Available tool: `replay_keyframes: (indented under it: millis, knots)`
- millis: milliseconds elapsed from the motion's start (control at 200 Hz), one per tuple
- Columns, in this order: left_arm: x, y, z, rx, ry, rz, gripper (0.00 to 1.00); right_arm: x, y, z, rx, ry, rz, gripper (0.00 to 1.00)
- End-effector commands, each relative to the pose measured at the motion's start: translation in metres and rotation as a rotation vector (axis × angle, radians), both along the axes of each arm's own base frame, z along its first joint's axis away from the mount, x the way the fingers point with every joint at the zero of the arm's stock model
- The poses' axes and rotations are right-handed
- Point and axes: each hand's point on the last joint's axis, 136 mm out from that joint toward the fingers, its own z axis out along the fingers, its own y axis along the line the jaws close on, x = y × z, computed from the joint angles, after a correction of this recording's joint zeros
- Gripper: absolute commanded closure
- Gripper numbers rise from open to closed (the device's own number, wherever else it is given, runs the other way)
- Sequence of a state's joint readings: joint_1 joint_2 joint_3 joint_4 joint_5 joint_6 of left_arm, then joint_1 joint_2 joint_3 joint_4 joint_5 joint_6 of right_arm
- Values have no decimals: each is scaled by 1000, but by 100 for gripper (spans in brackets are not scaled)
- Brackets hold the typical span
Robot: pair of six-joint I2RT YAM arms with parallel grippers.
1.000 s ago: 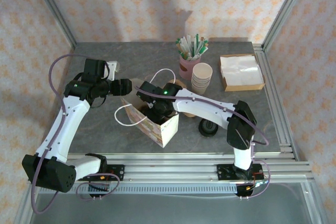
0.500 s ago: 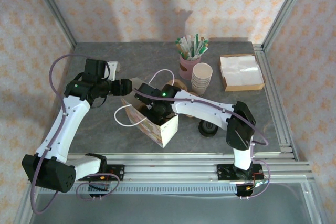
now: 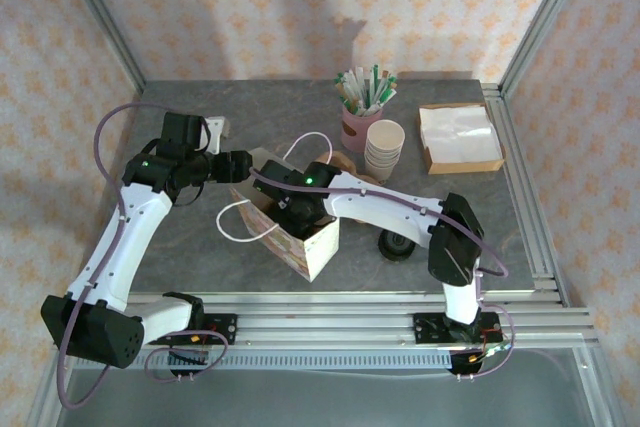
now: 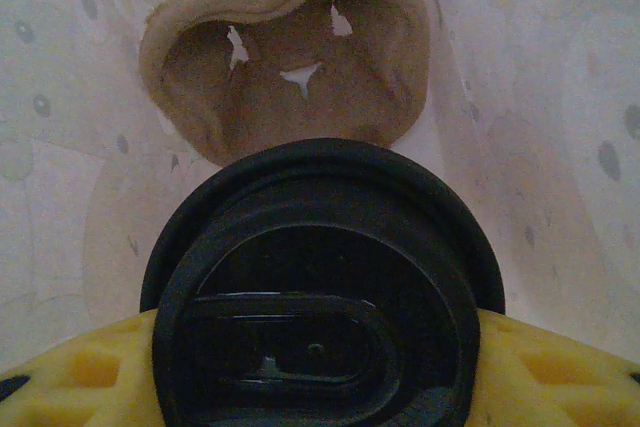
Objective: Pack the takeout coffee
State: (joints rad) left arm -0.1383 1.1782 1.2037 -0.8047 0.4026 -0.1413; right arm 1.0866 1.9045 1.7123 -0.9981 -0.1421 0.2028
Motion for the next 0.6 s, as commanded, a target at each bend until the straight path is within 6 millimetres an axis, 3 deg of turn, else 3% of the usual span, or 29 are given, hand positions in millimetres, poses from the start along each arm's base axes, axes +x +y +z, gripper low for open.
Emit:
replay_keyframes:
  millis: [0,596]
  knots:
    - [-2,1,17,5,-36,18,28,-32,-41,-56,-252,161,1,47]
    - [-4,-2,20,15,-40,4,27,-21,-23,-27,-155,106,-7,41]
